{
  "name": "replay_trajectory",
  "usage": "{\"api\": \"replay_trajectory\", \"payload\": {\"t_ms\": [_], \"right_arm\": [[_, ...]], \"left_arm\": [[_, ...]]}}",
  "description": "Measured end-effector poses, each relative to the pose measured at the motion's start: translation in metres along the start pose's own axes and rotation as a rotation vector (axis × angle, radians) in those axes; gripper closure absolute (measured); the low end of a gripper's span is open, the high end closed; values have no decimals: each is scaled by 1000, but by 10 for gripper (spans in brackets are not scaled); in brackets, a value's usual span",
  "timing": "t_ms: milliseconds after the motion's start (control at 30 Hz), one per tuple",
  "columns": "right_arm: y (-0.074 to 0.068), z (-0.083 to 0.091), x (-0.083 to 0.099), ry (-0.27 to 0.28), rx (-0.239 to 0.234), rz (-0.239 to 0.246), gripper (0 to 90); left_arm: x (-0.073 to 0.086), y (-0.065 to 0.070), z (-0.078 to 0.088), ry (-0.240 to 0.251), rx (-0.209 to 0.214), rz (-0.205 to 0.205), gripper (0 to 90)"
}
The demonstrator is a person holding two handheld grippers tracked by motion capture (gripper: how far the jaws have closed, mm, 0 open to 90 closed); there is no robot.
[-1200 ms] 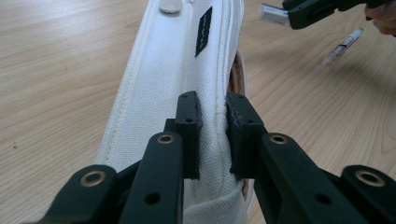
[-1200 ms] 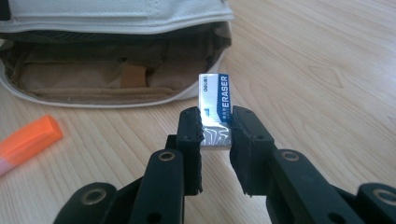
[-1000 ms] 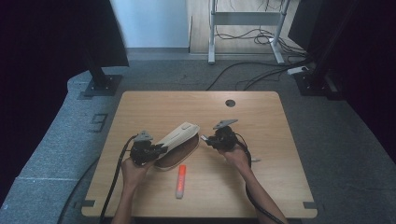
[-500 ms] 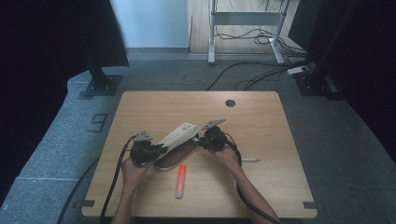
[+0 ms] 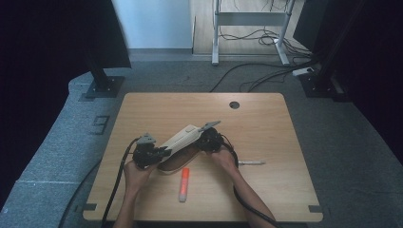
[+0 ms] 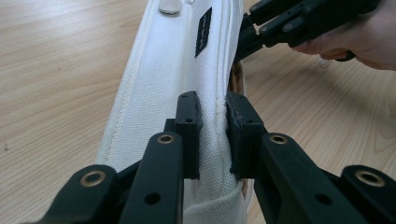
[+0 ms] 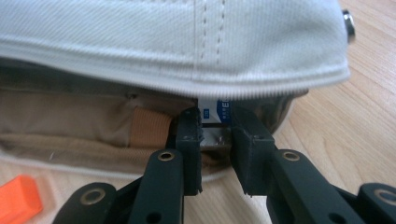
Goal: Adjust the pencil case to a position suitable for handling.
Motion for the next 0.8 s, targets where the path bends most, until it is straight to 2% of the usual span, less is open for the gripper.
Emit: {"api": "replay_trajectory", "payload": {"t_ms": [433, 667, 800], "right_arm": [[2, -15, -8, 7, 8, -9, 700], [0, -8, -7, 9, 13, 7, 494], [-2, -2, -7, 2, -7, 28, 391]], "left_arm": [[-1, 4, -2, -4, 6, -14, 766], [-1, 4, -3, -5, 5, -14, 767], [-1, 4, -3, -6, 5, -15, 767]]}}
Point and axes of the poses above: each handheld gripper's, and its own axes: z roughly backward along the jaws, x roughly out of its underside, y roughly to its right, the point moved 6 cm from there along -z, roughly forward along the jaws, and after that the axes turned 4 degrees about -x, right-handed, at the moved point
